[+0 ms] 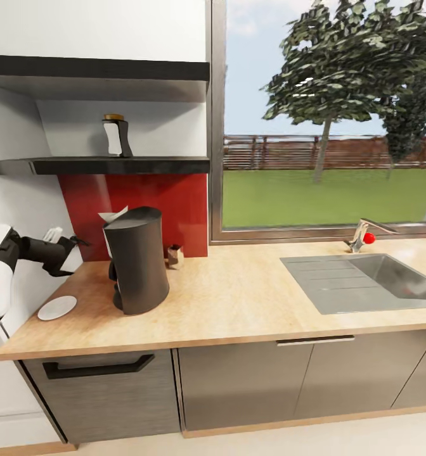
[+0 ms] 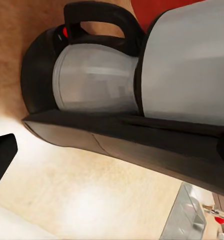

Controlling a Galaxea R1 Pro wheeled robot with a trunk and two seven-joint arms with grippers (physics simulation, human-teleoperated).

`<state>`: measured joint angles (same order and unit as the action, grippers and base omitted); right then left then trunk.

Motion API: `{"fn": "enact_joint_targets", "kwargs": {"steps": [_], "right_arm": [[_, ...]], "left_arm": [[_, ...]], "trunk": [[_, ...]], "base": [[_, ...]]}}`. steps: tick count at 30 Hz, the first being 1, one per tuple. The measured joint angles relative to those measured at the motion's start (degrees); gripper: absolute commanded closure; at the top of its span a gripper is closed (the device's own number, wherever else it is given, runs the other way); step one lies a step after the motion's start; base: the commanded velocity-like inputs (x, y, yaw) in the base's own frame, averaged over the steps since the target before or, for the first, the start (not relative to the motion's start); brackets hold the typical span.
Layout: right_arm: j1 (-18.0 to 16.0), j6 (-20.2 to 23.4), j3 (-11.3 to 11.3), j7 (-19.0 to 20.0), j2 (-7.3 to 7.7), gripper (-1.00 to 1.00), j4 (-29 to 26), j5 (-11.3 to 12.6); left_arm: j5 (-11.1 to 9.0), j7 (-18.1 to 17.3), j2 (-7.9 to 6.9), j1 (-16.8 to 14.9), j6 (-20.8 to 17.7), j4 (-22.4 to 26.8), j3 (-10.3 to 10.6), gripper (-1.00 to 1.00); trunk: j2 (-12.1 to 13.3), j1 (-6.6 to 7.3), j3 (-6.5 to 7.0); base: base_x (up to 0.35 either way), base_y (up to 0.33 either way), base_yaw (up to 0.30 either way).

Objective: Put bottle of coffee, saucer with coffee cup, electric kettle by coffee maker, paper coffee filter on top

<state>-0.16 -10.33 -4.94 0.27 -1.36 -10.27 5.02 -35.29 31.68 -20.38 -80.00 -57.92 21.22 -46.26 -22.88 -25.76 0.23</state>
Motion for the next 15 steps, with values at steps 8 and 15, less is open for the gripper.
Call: {"fn": "enact_joint_targets", "kwargs": {"steps": [8, 15], "right_arm": [[0.0, 0.0, -0.1, 0.0, -0.01, -1.0, 0.0, 0.0], [0.0, 0.0, -0.1, 0.0, -0.01, -1.0, 0.0, -0.1]], "left_arm": [[0.0, -0.8, -0.4, 1.6, -0.2, 0.0, 0.4, -1.0], [0.1, -4.1, -1.63, 2.1, -0.2, 0.0, 0.7, -1.0]], "trunk": [[0.0, 0.0, 0.0], [0.0, -0.03, 0.0]], "base": [[-0.012, 0.002, 0.0], [-0.263, 0.07, 0.0]]}}
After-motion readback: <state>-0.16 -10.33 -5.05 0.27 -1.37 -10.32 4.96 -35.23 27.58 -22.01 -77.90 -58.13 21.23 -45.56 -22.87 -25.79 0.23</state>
